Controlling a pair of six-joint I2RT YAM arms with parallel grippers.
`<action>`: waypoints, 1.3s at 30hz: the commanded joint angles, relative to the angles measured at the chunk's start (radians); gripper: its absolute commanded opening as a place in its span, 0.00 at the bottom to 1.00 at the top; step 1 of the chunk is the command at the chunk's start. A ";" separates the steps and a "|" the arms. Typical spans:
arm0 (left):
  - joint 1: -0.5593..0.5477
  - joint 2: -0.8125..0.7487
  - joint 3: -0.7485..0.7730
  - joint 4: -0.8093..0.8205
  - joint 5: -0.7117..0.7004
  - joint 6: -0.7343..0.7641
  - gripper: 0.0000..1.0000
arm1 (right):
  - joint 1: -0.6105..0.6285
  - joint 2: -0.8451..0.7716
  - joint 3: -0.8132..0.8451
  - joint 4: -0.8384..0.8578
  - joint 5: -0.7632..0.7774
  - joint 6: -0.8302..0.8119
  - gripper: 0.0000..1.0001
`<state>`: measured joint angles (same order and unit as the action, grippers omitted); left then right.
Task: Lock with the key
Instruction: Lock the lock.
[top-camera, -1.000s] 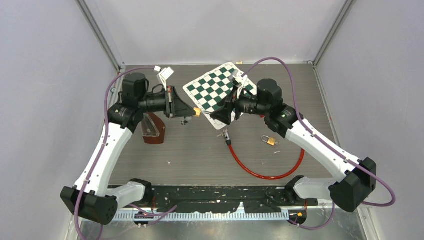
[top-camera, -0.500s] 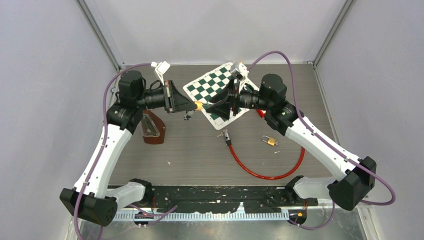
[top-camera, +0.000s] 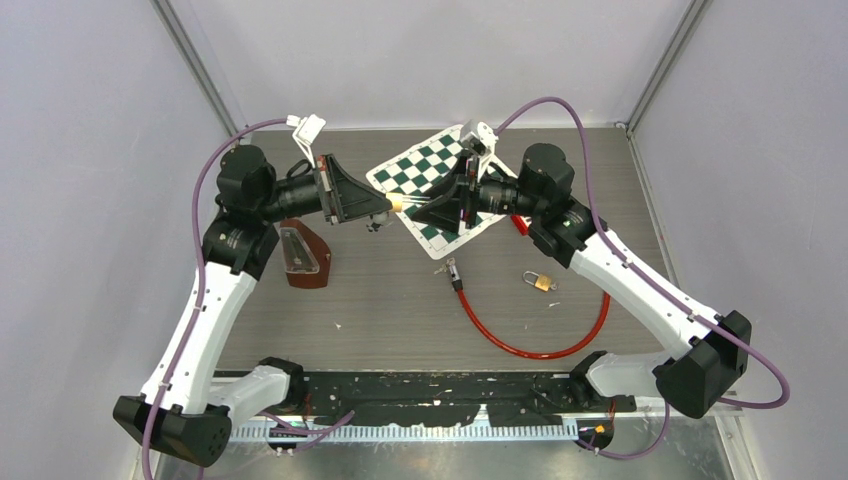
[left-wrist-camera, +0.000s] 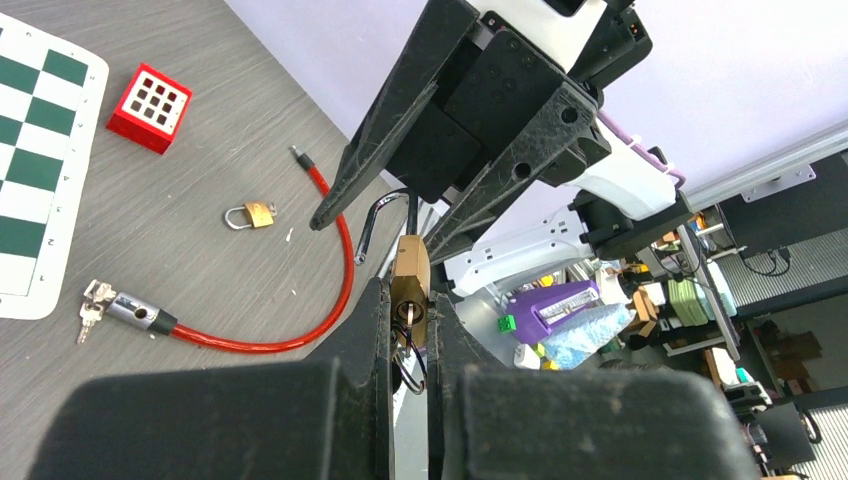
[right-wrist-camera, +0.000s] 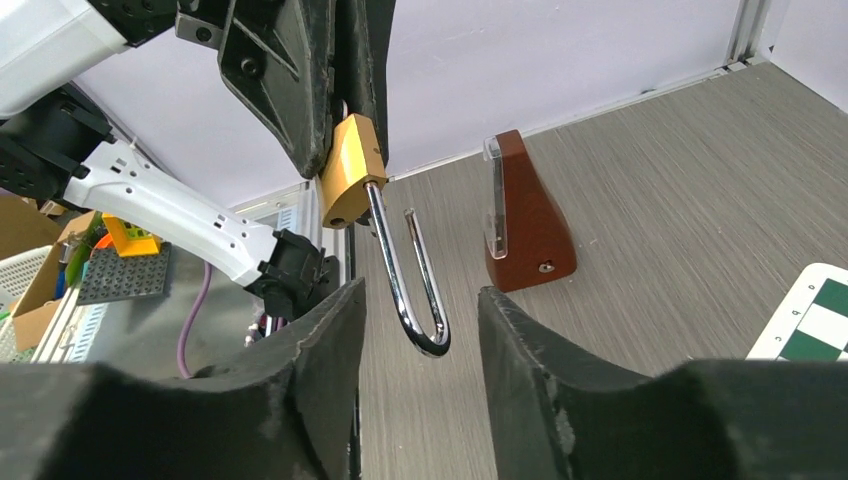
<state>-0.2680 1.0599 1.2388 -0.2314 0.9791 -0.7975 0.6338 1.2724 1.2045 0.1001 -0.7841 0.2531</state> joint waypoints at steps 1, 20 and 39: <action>0.004 -0.025 -0.018 0.116 0.030 -0.040 0.00 | 0.005 -0.021 0.053 0.035 -0.015 0.005 0.48; 0.004 -0.020 -0.045 0.163 0.019 -0.102 0.00 | 0.004 -0.037 0.057 0.050 -0.038 0.055 0.14; 0.004 -0.117 -0.129 0.279 -0.063 0.136 0.93 | 0.005 -0.121 0.205 -0.226 0.029 -0.245 0.05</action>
<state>-0.2642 0.9730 1.0996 -0.0120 0.9733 -0.7731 0.6350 1.1934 1.3159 -0.0414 -0.7891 0.1593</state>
